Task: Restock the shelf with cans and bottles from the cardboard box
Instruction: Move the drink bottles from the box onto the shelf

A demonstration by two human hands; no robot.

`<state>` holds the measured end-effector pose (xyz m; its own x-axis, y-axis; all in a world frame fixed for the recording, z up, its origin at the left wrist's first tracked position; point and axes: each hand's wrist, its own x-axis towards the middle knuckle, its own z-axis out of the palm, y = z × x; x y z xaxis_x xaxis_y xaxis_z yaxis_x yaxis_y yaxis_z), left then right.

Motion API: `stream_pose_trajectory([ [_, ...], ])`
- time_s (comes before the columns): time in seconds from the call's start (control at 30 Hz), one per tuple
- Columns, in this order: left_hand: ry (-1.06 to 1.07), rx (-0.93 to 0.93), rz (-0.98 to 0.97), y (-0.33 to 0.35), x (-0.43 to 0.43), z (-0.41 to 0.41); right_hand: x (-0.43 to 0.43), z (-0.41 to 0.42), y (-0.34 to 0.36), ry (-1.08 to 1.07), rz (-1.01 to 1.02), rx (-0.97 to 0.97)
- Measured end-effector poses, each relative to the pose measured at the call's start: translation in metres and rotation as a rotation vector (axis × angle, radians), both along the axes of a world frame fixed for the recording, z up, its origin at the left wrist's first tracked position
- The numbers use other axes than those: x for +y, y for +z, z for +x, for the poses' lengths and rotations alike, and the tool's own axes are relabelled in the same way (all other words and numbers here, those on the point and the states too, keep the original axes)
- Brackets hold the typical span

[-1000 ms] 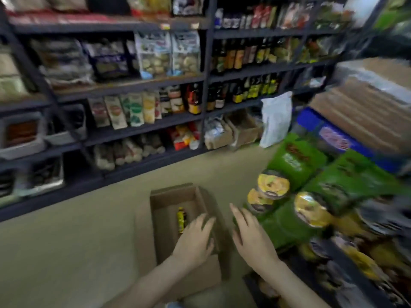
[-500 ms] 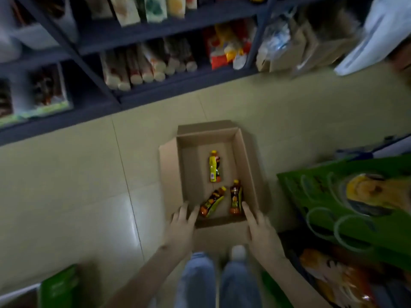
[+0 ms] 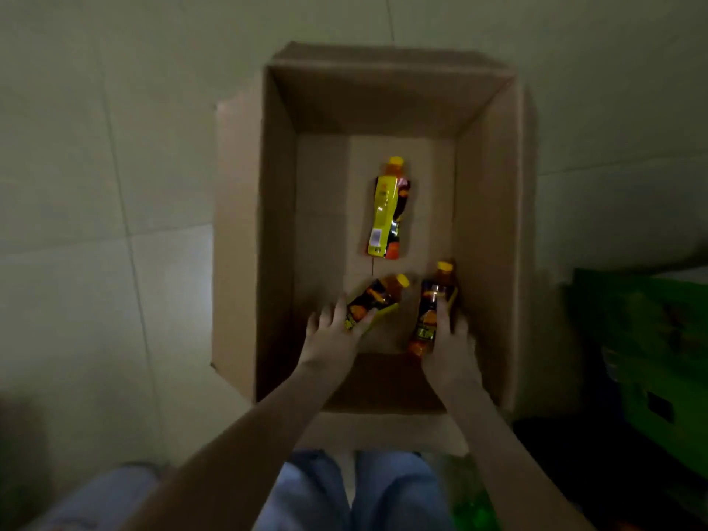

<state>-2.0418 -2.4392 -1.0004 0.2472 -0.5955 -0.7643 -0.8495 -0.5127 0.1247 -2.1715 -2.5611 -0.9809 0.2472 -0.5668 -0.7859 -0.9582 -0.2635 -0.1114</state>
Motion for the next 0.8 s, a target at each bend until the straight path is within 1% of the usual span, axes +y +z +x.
stream_pose_trajectory([
  [0.1,-0.015,0.052,0.028,-0.06,-0.005,-0.01,-0.004,0.002,-0.058,-0.009,0.063,0.051],
  [0.17,-0.03,0.083,0.039,-0.087,-0.006,-0.014,-0.005,0.003,-0.086,0.012,0.07,0.091],
  [0.23,-0.065,0.048,0.04,-0.107,-0.005,-0.017,-0.005,0.004,-0.105,0.0,0.051,0.146],
  [0.3,-0.082,0.013,0.043,-0.111,-0.008,-0.017,-0.004,0.005,-0.112,-0.009,0.01,0.186],
  [0.4,0.042,0.107,0.067,-0.102,-0.015,-0.011,0.001,0.006,-0.115,0.019,-0.054,0.172],
  [0.47,0.205,0.197,0.085,-0.081,-0.018,-0.004,-0.002,0.006,-0.105,0.029,-0.063,0.121],
  [0.57,0.538,0.328,0.112,-0.02,-0.009,0.009,-0.004,0.012,-0.063,0.032,0.023,0.101],
  [0.63,0.715,0.388,0.087,0.033,0.0,0.021,0.0,0.02,-0.012,0.033,0.044,0.037],
  [0.7,0.833,0.445,0.054,0.091,0.009,0.033,0.005,0.029,0.051,0.035,0.023,-0.063],
  [0.8,1.022,0.598,-0.088,0.19,0.007,0.053,0.008,0.041,0.157,-0.029,0.035,-0.201],
])
